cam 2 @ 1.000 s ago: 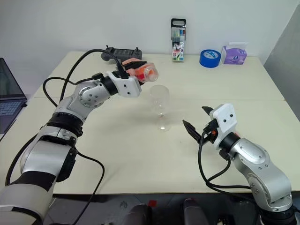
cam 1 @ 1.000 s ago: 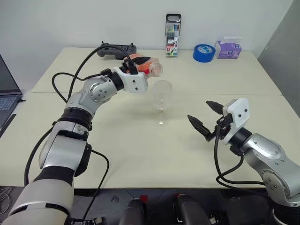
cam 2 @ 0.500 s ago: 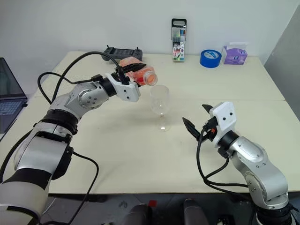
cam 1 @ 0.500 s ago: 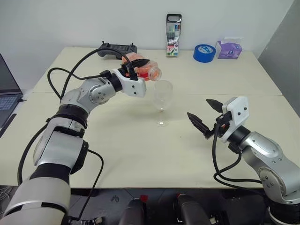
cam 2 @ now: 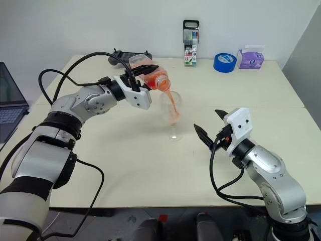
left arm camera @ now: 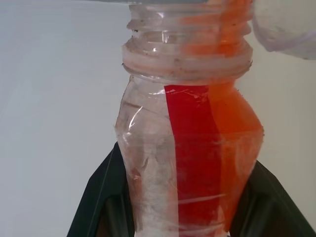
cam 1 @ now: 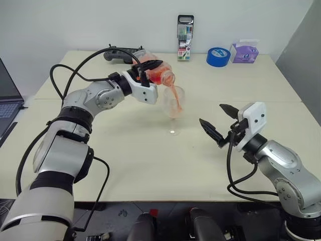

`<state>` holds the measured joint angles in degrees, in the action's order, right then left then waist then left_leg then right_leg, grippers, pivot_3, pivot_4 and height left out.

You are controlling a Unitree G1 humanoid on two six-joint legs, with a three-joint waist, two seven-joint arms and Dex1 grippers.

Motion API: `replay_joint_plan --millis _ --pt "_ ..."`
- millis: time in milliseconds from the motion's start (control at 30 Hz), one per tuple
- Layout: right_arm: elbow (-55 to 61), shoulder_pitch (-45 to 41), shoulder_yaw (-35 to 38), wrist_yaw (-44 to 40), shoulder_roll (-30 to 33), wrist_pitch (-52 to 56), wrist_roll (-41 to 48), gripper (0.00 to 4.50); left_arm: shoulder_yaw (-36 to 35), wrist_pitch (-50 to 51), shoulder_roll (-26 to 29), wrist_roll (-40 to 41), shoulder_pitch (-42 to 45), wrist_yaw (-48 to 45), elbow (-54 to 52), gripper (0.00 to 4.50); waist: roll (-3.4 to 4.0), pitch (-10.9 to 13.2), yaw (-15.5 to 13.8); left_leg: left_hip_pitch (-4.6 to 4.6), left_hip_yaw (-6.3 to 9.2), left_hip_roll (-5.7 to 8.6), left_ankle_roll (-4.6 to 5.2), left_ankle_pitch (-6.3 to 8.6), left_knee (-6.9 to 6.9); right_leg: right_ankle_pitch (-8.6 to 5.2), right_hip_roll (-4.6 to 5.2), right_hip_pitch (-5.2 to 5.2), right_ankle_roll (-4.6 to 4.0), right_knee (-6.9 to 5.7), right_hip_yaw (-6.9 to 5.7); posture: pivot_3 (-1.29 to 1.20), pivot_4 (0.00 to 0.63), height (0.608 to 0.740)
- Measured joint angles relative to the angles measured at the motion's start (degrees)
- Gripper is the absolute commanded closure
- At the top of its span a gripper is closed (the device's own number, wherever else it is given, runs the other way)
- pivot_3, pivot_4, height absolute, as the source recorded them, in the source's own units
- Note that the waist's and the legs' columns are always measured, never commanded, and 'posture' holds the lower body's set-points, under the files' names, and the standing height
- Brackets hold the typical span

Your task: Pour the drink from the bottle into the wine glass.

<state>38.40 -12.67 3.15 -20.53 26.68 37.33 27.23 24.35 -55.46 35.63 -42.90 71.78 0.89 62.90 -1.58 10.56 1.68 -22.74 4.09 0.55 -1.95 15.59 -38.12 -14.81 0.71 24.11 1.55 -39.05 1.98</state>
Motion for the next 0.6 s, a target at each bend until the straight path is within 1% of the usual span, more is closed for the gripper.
replay_joint_plan --millis 267,600 --pt "0.10 -0.78 -0.02 -0.74 -0.19 0.01 0.89 0.00 0.29 0.00 0.20 -0.53 1.50 0.97 0.68 2.71 0.00 0.00 -0.02 -0.01 -0.02 0.01 0.00 0.00 -0.03 0.00 0.01 0.00 0.00 0.00 0.01 0.00 0.150 0.740" --pt "0.08 -0.77 -0.02 -0.63 -0.19 0.01 0.47 0.00 2.31 -0.03 0.34 -1.99 2.69 1.65 0.75 2.71 0.00 0.00 -0.02 -0.01 -0.03 0.02 0.00 0.00 -0.05 0.00 0.01 0.00 0.00 -0.03 0.02 0.00 0.150 0.740"
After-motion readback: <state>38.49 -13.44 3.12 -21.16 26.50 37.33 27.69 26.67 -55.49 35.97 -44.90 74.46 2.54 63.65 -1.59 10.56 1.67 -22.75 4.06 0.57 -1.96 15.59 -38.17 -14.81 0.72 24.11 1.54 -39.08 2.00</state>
